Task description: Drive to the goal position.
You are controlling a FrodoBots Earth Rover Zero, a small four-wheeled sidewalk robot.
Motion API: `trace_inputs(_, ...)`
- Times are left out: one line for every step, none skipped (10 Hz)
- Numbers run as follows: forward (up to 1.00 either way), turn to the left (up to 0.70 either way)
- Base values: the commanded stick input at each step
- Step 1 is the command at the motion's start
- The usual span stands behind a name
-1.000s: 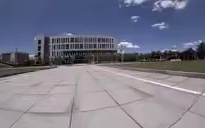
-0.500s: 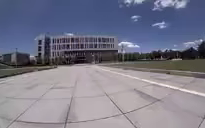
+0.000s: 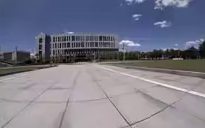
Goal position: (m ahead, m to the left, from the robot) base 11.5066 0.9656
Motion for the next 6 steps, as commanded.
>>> trace_inputs(0.5,0.0)
trace_inputs(0.5,0.0)
trace_inputs(0.5,0.0)
trace_inputs(0.5,0.0)
trace_inputs(0.5,0.0)
trace_inputs(0.5,0.0)
